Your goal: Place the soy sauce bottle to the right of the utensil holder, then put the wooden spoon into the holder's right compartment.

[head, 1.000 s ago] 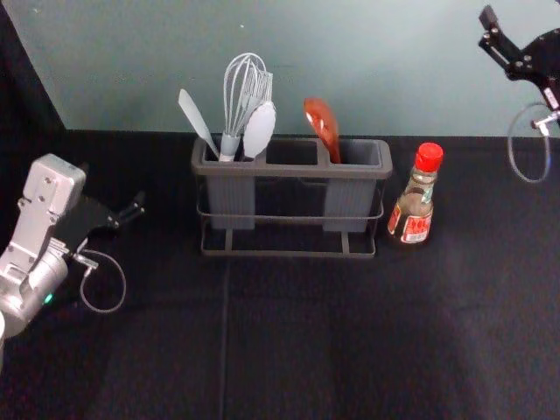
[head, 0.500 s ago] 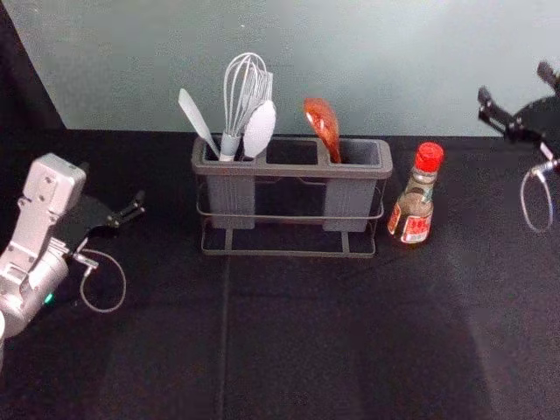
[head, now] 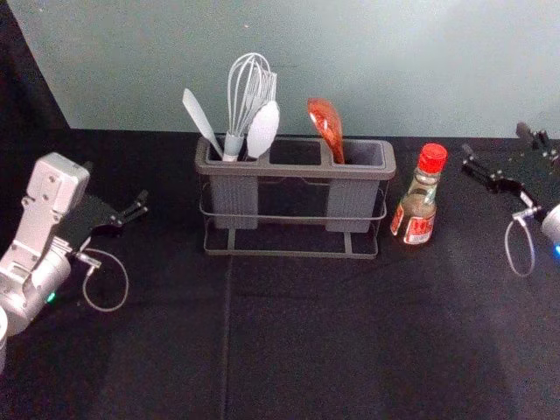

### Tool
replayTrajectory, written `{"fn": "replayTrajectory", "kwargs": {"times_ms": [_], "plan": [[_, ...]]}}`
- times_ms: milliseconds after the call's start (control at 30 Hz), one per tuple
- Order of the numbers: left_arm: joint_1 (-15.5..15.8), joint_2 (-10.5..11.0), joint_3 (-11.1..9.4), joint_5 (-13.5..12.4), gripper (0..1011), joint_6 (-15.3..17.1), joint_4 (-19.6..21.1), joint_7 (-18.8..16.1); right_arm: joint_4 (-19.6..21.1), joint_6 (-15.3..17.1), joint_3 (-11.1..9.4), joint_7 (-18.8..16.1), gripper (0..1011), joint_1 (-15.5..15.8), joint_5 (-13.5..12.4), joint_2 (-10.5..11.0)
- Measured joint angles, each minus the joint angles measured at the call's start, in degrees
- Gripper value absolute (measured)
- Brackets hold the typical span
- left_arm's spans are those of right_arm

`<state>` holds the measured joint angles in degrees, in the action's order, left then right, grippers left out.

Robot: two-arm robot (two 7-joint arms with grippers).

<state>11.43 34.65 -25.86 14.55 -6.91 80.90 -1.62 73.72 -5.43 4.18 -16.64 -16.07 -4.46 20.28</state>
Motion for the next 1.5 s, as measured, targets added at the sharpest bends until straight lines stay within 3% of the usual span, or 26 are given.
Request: {"fn": "replayTrajectory", "kwargs": {"times_ms": [300, 1500], "plan": [[0.0, 0.0, 0.0, 0.0, 1011, 0.0, 0.0, 0.0, -0.71, -1.76, -0.4, 0.83, 1004, 0.67, -0.1, -0.34], [0.0, 0.0, 0.0, 0.0, 1011, 0.0, 0.0, 0.0, -0.7, -2.09, -0.48, 0.57, 1004, 0.6, -0.26, -0.29]]}}
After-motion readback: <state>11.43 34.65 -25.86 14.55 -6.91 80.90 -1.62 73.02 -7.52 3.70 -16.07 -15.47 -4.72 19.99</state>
